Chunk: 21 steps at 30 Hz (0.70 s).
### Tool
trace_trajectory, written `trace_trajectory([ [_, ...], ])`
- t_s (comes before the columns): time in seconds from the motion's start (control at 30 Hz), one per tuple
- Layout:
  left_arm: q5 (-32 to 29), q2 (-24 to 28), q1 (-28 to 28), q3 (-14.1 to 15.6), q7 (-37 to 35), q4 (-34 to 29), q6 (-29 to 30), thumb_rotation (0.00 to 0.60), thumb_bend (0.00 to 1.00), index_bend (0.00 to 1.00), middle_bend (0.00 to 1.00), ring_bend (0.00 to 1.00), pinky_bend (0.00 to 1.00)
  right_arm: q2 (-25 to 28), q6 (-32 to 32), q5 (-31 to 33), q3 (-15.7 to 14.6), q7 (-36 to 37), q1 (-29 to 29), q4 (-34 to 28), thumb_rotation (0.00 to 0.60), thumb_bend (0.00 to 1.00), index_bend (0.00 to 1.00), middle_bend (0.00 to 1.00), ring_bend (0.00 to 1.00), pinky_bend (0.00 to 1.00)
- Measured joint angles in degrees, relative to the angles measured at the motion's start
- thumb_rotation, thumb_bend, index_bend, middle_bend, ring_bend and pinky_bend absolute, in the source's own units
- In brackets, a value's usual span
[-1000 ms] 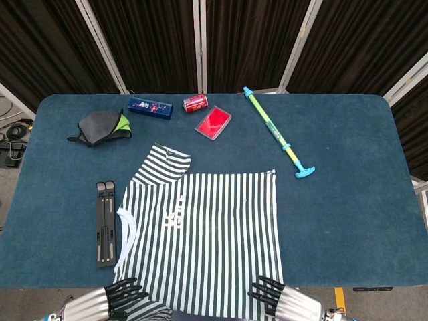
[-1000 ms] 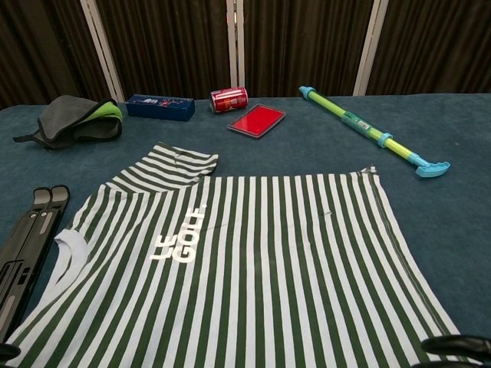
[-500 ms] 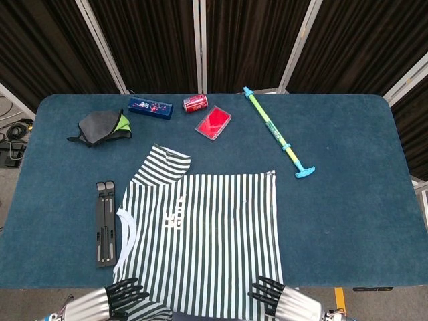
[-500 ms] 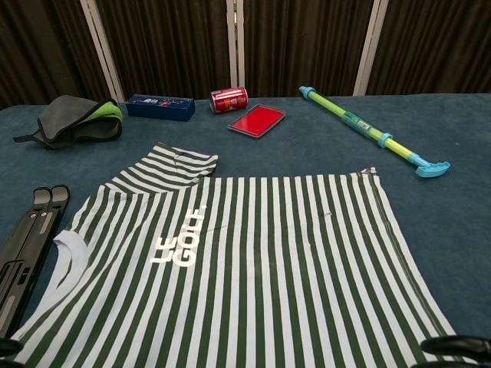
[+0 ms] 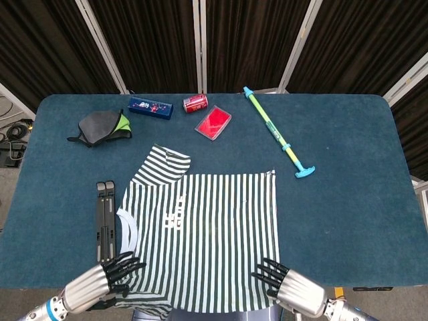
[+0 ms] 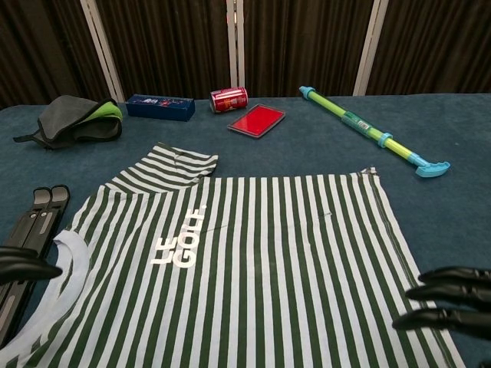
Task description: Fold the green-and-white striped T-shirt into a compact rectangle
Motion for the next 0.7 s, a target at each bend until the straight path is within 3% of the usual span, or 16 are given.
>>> trace_trajectory([
  [0.3, -9.2, 1.8, -1.7, -6.8, 1.9, -10.7, -7.3, 0.600, 0.63, 0.85, 0.00, 0.00, 0.00, 0.3, -0.8, 7.5, 5.1, 3.7, 1.1, 0.1, 0.600, 0.42, 0.75, 0.10, 0.00, 0.00],
  [0.7, -19.2, 2.5, -5.9, -13.9, 2.1, -14.8, -18.3, 0.600, 0.62, 0.84, 0.00, 0.00, 0.00, -2.1, -8.3, 18.5, 12.5, 7.8, 4.7, 2.6, 0.600, 0.42, 0.75, 0.10, 0.00, 0.00],
])
